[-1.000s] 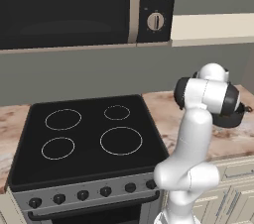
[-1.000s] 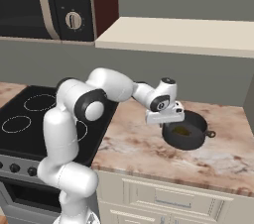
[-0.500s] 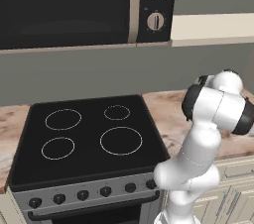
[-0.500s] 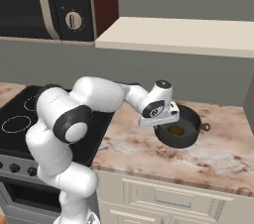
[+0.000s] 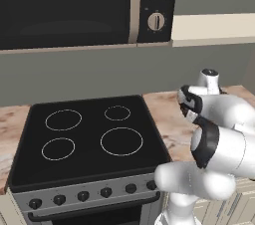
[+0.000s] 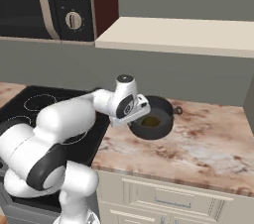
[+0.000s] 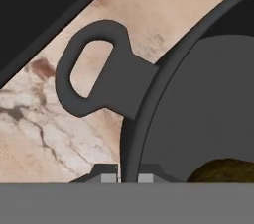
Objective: Turn on the sink faucet. Then move the avocado from the counter to the sink. Turn off the sink. Move the vegetable from the sink to the pot next to the stove. Finally move the pot to the front left burner.
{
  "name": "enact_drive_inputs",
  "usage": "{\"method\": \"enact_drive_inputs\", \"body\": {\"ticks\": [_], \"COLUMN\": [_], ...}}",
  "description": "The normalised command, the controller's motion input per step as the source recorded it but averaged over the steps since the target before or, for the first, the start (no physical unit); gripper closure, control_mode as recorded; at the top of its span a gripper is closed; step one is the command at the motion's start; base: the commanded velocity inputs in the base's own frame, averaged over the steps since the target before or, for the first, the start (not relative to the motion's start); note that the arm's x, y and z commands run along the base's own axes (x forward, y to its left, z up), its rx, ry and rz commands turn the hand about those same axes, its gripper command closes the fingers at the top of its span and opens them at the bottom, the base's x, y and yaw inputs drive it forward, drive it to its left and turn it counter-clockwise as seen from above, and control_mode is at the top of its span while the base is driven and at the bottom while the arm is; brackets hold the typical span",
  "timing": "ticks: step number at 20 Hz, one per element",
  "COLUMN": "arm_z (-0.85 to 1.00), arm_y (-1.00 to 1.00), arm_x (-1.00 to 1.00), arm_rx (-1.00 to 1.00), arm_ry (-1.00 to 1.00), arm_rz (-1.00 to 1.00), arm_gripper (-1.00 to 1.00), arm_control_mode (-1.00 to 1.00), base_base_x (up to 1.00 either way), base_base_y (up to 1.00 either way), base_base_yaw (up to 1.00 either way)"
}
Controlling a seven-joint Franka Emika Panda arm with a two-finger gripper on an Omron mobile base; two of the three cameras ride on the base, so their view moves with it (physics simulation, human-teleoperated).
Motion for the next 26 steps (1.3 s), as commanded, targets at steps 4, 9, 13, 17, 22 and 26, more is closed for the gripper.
{"method": "enact_drive_inputs", "body": {"ticks": [4,9,13,17,22,26], "arm_z": [0.42,0.37,0.38,0.44,0.31,0.1], "arm_y": [1.0,1.0,1.0,1.0,1.0,1.0], "arm_x": [-0.38,-0.41,-0.23,-0.1,-0.13,-0.16], "arm_rx": [-0.12,-0.1,-0.04,-0.02,-0.02,-0.03], "arm_ry": [0.0,0.01,0.08,0.1,0.1,0.1], "arm_rz": [0.23,0.29,0.38,0.39,0.4,0.4], "arm_gripper": [1.0,1.0,1.0,1.0,1.0,1.0], "arm_control_mode": [-1.0,-1.0,-1.0,-1.0,-1.0,-1.0], "base_base_x": [0.0,0.0,0.0,0.0,0.0,0.0], "base_base_y": [0.0,0.0,0.0,0.0,0.0,0.0], "base_base_yaw": [0.0,0.0,0.0,0.0,0.0,0.0]}}
